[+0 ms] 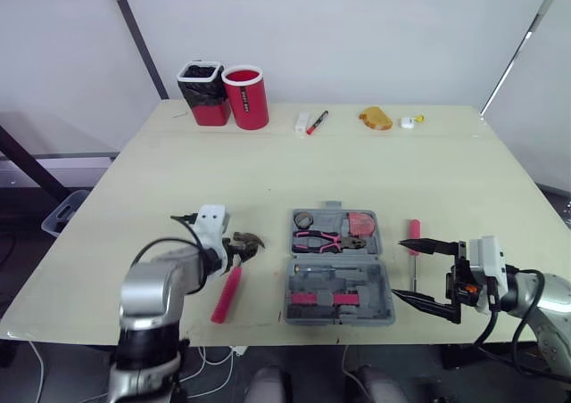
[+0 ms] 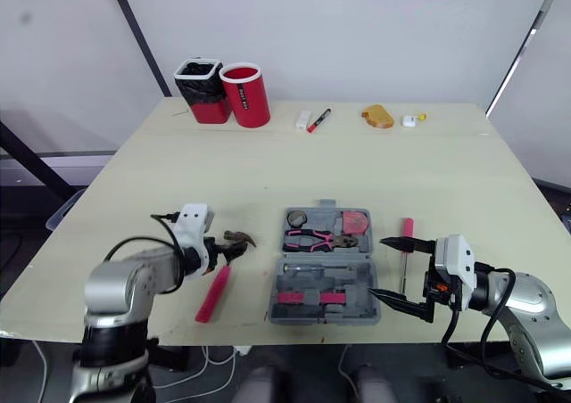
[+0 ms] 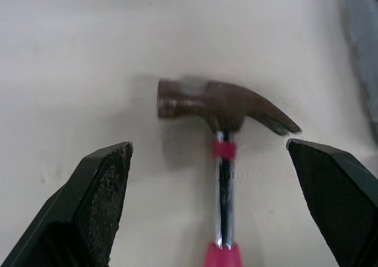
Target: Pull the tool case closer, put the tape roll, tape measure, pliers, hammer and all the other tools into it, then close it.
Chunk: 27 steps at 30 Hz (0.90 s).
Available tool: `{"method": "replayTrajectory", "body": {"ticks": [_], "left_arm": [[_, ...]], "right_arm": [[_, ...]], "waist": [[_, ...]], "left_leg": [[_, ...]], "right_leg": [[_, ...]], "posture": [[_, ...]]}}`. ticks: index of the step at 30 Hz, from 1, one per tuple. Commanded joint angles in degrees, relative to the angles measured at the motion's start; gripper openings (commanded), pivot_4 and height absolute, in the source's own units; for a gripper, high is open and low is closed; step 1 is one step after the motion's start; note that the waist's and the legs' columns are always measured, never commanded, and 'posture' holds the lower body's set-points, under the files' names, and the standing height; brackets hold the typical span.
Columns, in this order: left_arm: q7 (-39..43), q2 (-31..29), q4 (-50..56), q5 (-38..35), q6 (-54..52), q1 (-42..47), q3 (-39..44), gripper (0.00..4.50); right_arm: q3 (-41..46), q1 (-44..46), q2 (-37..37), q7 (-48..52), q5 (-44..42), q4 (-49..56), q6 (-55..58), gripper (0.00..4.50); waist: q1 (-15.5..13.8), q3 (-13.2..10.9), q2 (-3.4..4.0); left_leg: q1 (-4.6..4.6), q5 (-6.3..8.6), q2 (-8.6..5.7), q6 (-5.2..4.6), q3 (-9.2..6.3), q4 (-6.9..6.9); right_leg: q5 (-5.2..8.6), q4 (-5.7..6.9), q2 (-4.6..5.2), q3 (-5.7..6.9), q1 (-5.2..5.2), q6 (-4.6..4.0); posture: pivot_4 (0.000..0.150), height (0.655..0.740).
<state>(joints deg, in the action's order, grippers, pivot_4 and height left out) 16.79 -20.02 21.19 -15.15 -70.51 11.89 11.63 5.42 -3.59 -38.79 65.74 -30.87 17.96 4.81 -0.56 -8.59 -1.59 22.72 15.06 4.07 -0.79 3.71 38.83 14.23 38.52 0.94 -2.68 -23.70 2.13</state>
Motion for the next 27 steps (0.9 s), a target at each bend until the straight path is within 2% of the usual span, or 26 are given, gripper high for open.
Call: {"method": "replayTrajectory", "body": {"ticks": [1, 4, 9, 12, 13, 14, 15, 16, 27], "left_arm": [[1.0, 0.4, 3.33, 0.92, 11.32, -3.63, -1.97, 4.45], [1.95, -0.85, 0.05, 2.89, 19.85, -6.73, -3.96, 4.45], [2.3, 0.29, -5.83, 2.76, 26.83, -7.42, -4.26, 4.45], [1.6, 1.55, -8.71, 3.55, 30.19, -7.75, -5.52, 3.64], [1.57, 1.69, -9.11, 3.9, 31.02, -7.84, -6.11, 3.51], [1.58, 1.79, -9.27, 4.04, 31.43, -7.89, -6.43, 3.21], [1.37, 2.01, -9.36, 4.18, 31.59, -7.85, -6.71, 2.52], [0.98, 2.36, -9.66, 4.25, 31.55, -7.69, -6.79, 2.41], [-1.47, 3.78, -13.91, 5.26, 34.05, -5.55, -6.78, 2.41]], "right_arm": [[1.09, 0.19, -0.13, -0.26, -0.71, 1.72, -0.54, 4.5], [1.2, 0.14, -0.28, -0.16, -0.72, 1.72, -0.59, 4.5], [1.78, 0.16, -0.51, -0.41, -0.65, 1.7, -0.64, 4.5], [1.6, -0.21, -0.55, -0.47, -0.76, 2.13, -0.39, 4.5], [1.55, -0.25, -0.62, -0.42, -0.79, 2.21, -0.33, 4.5], [1.54, -0.27, -0.69, -0.37, -0.83, 2.23, -0.31, 4.5], [1.63, -0.18, -0.79, -0.37, -0.91, 2.22, -0.23, 4.5], [1.73, -0.15, -0.93, -0.35, -0.98, 2.21, -0.15, 4.5], [1.91, -0.59, -1.21, -0.79, -1.18, 2.66, -0.06, 4.5]], "waist": [[-0.2, 0.0, 0.0], [-0.24, 0.0, 0.0], [-0.2, 0.01, 0.01], [-0.26, 0.01, 0.01], [-0.24, 0.01, 0.01], [-0.18, 0.01, 0.01], [-0.16, 0.01, 0.01], [-0.16, 0.01, 0.01], [-0.19, 0.01, 0.02]], "left_leg": [[-0.01, 0.0, 0.0, 0.0, 0.0, 0.0], [0.0, 0.0, 0.0, 0.0, 0.0, 0.0], [-0.02, 0.0, -0.01, -0.01, 0.0, 0.0], [0.0, 0.0, -0.01, -0.01, 0.0, 0.0], [0.0, 0.0, -0.01, -0.01, 0.0, 0.0], [0.0, 0.0, -0.01, -0.01, 0.0, 0.0], [0.0, 0.0, -0.01, -0.01, -0.01, 0.0], [-0.01, 0.0, -0.01, -0.01, -0.01, 0.0], [-0.01, 0.0, -0.01, -0.01, -0.02, 0.0]], "right_leg": [[0.0, 0.0, 0.0, -0.01, 0.01, 0.0], [0.0, -0.02, 0.01, 0.01, 0.02, -0.01], [0.01, -0.02, -0.01, 0.02, 0.02, -0.02], [0.01, -0.04, 0.0, 0.02, 0.03, -0.01], [0.01, -0.05, 0.0, 0.02, 0.03, -0.01], [0.01, -0.05, 0.0, 0.02, 0.03, 0.0], [0.01, -0.05, -0.01, 0.03, 0.03, 0.0], [0.01, -0.05, -0.02, 0.03, 0.03, 0.0], [0.01, -0.05, -0.02, 0.04, 0.04, 0.0]], "posture": [[0.15, 0.74], [0.15, 0.74], [0.15, 0.74], [0.15, 0.74], [0.15, 0.74], [0.15, 0.74], [0.15, 0.74], [0.15, 0.74], [0.15, 0.74]]}}
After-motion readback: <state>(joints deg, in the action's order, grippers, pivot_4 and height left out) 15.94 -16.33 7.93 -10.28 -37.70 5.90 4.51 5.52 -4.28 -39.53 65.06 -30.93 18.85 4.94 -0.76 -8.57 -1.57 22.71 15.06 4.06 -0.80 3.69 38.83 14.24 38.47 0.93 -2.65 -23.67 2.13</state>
